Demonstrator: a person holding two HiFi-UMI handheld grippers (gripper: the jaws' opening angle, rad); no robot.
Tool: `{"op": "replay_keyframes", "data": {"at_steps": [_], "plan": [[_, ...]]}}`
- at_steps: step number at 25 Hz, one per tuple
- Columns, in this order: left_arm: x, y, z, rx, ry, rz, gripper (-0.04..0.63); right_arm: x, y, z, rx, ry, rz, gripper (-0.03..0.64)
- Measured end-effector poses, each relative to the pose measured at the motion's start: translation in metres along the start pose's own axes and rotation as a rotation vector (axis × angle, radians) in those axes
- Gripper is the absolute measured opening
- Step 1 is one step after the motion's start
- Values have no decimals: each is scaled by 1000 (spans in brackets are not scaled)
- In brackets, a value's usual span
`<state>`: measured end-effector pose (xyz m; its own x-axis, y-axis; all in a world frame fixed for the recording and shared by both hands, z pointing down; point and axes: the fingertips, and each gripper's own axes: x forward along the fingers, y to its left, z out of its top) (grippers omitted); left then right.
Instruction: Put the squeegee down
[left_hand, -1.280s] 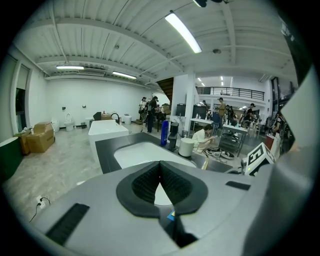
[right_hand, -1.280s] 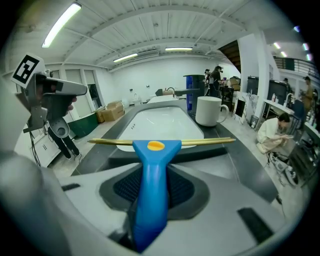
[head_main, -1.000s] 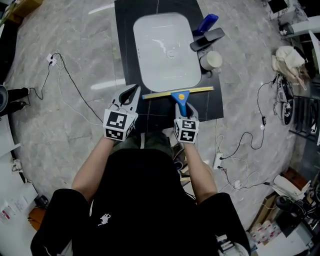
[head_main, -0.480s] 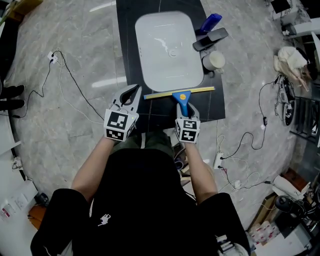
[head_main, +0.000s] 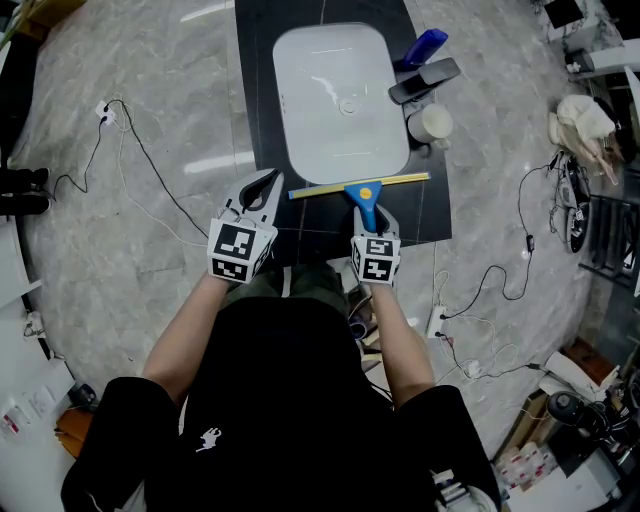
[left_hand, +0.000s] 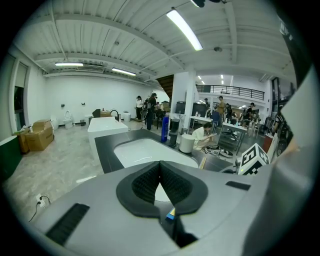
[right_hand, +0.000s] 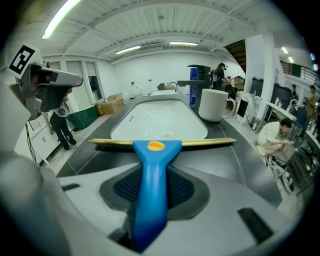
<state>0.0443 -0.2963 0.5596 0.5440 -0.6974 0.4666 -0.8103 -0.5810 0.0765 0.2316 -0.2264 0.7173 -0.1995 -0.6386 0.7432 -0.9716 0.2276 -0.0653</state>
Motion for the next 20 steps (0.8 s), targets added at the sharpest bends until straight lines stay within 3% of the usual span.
{"op": "replay_keyframes", "data": {"at_steps": [20], "plan": [[3, 5, 2, 5, 0, -7, 3, 2, 2, -3, -21, 30, -11, 135]]}}
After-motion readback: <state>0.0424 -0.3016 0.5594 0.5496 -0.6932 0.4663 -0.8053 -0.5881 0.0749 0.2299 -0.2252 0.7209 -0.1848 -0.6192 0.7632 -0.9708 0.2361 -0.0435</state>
